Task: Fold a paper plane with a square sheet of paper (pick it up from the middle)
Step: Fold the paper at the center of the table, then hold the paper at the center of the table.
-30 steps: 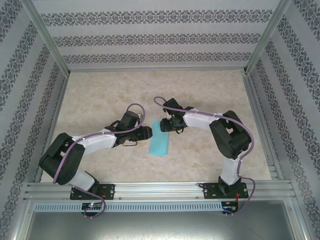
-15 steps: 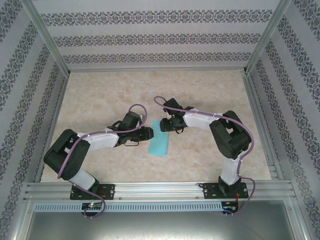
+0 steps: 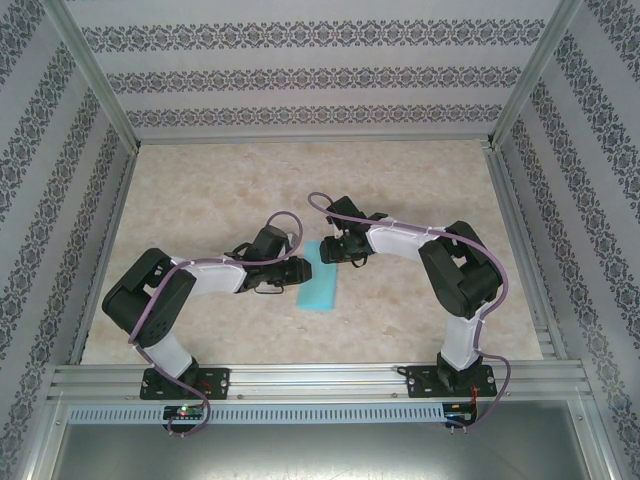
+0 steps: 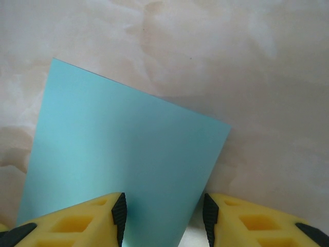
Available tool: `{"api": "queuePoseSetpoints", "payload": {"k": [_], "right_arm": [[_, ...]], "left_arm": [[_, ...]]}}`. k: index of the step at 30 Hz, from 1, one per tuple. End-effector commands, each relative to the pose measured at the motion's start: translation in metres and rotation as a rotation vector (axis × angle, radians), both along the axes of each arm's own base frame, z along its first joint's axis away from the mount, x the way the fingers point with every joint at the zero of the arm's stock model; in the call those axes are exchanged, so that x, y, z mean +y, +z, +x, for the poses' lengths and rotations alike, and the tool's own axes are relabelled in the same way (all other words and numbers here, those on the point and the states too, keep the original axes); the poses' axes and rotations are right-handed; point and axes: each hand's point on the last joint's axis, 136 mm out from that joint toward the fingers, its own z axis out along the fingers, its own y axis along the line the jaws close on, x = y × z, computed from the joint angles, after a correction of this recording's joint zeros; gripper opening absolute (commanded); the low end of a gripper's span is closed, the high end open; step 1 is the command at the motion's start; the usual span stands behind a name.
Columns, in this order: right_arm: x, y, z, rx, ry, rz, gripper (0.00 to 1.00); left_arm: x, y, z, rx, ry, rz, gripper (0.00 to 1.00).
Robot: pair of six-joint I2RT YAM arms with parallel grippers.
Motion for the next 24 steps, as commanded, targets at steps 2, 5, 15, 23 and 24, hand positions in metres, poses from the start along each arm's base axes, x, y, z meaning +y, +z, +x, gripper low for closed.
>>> {"api": "queuePoseSetpoints", "payload": {"k": [2, 5, 15, 23, 24], "right_arm": [[0.004, -0.031, -0.025, 0.088, 0.047, -0.025, 0.46], [0.004, -0.031, -0.026, 0.089, 0.048, -0.025, 0.46], [0.007, -0.029, -0.026, 0.087, 0.053, -0.016, 0.46], [0.005, -0.028, -0.025, 0.083, 0.049, -0.015, 0.46], [0.006, -0.027, -0.025, 0.080, 0.049, -0.015, 0.46]], "left_arm": [[-0.016, 0.021, 0.012, -0.078, -0.045, -0.040, 0.33], [-0.019, 0.021, 0.013, -0.083, -0.049, -0.050, 0.32], [-0.020, 0.003, 0.010, -0.057, -0.068, -0.030, 0.32], [-0.016, -0.017, 0.003, -0.014, -0.089, 0.016, 0.32], [-0.015, -0.020, 0.002, -0.009, -0.092, 0.026, 0.32]]}}
